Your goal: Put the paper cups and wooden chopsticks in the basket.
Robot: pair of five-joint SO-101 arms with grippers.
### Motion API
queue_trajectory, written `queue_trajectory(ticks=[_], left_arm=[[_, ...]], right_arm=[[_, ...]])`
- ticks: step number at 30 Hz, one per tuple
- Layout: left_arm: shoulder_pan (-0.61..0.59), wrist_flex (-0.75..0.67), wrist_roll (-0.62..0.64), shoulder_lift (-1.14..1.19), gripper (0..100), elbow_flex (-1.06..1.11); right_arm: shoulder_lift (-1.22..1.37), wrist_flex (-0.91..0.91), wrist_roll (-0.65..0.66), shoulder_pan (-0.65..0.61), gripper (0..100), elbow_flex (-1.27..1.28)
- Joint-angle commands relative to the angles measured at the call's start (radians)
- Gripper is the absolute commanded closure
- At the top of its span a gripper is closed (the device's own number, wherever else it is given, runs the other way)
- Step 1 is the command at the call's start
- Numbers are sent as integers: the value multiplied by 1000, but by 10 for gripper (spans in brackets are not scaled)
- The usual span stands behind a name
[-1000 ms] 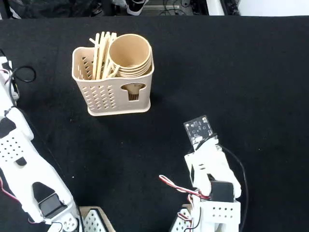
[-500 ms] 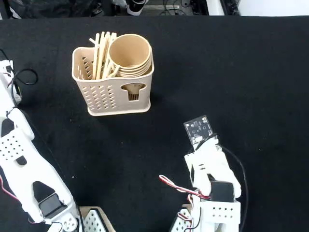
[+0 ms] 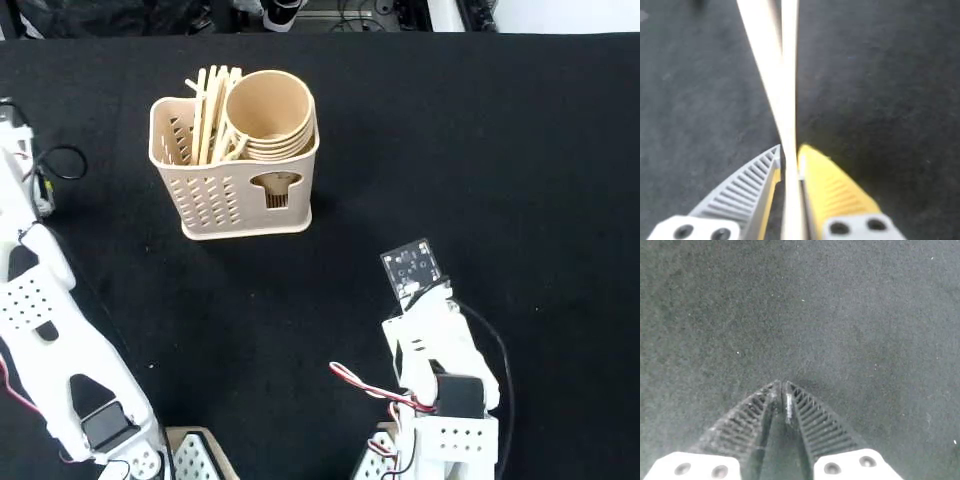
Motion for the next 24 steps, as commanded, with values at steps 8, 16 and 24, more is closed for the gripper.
queue_trajectory(ticks=[8,16,24], left_arm=[[-8,184,-32,164,971,-325],[-4,425,46,163,971,-743],[-94,427,376,-29,971,-684]], right_arm=[[-67,5,3,-11,985,-8],[-67,5,3,-11,985,-8],[-67,-2,3,-12,985,-8]])
